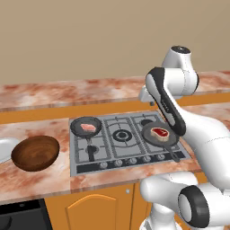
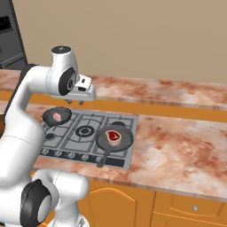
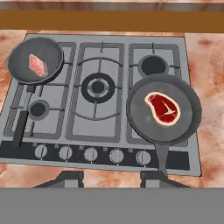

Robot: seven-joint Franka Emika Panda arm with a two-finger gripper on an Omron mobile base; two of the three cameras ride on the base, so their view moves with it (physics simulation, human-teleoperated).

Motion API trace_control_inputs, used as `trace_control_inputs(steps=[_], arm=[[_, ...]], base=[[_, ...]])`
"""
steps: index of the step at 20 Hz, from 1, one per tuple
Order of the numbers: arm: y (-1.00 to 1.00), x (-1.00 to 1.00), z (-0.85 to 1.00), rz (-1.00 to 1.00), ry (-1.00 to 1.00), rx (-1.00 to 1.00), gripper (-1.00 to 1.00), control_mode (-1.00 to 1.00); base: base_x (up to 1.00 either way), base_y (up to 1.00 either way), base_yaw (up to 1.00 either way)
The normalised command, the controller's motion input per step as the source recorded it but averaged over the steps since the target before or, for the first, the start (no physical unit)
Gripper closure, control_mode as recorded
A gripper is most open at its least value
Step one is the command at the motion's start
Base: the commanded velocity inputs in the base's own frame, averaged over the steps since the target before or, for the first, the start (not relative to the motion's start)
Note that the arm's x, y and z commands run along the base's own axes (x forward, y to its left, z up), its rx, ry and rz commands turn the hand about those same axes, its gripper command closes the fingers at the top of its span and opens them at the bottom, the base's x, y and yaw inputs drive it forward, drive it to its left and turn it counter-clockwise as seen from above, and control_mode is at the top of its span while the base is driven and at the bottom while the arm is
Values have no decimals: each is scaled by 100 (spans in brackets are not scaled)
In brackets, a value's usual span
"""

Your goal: Place one of the steaks on the plate and the other in the bowl. Then place the bowl in the fridge.

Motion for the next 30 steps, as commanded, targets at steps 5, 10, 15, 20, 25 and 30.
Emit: trace_control_inputs(steps=[5,10,15,20,25,30], arm=[[-11,27,-8,4,0,0,-100,-100],[-28,79,-21,18,-3,0,-100,-100],[-36,77,-58,12,2,-13,-100,-100],[-30,89,-64,16,1,-18,-100,-100],[-17,52,-46,12,15,-14,-100,-100],[-18,2,-42,7,15,-2,-100,-100]], base=[[0,0,0],[0,0,0],[0,0,0],[0,0,0],[0,0,0],[0,0,0]])
